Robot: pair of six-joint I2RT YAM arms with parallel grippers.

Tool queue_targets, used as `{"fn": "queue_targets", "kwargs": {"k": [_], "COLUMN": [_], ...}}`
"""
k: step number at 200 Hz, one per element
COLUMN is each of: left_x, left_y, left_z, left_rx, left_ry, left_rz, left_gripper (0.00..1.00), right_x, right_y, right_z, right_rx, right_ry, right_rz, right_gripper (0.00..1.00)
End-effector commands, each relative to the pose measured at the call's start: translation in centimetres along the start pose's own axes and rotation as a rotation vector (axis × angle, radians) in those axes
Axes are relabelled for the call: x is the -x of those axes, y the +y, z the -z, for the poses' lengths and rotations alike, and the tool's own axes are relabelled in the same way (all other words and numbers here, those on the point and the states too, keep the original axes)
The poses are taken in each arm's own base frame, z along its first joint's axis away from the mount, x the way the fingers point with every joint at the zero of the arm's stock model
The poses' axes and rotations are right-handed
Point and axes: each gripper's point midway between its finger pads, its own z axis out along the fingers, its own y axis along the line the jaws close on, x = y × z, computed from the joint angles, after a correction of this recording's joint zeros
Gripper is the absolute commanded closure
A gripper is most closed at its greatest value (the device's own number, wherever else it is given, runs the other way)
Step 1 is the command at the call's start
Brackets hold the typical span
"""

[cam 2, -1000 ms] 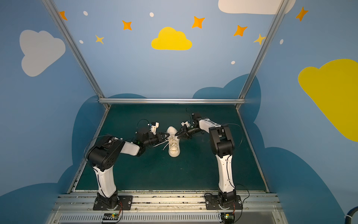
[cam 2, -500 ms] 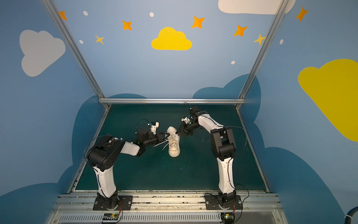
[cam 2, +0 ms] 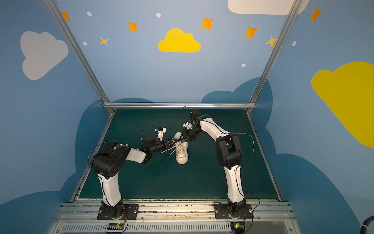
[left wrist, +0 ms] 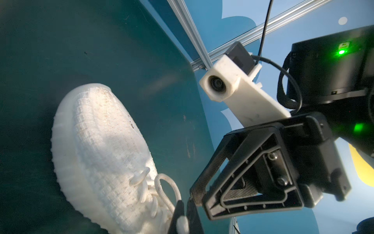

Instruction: Tie the shoes

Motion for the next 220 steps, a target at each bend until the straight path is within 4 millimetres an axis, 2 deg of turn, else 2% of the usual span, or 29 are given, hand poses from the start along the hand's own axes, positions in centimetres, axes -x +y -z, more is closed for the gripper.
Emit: {"fn": "queue_targets", "kwargs": {"k": [1, 85, 155, 174, 220], "left_x": [-0.3, -0.3, -0.7, -1.1, -1.4], "left_y": [-0.2, -0.1, 0.3, 0.5, 0.7], "left_z": [0.1, 0.2, 0.7, 0.8, 0.9], "left_rx": [-0.017, -0.020, -0.019, -0.019, -0.019], "left_ry": [0.002, -0.004, -0.012, -0.011, -0.011], "left_rz": [-0.007, -0.003, 0.010, 0.017, 0.020], "left_gripper": [0.97, 0.97, 0.97, 0.97, 0.97], "right_x": [-0.2, -0.3, -0.4, -0.5, -0.8], "right_y": [-1.0, -0.5, -1.5, -1.7, -1.7], "right_z": [-0.8, -1.8, -3.0, -3.3, -3.1], "right_rx": [-0.035, -0.016, -0.071, -0.090, -0.115], "right_ry": [0.027, 0.058, 0.074, 0.077, 0.073], "right_rz": [-0.013, 0.010, 0.006, 0.009, 0.025], "right_gripper": [0.76, 0.76, 0.78, 0.81, 0.97]}}
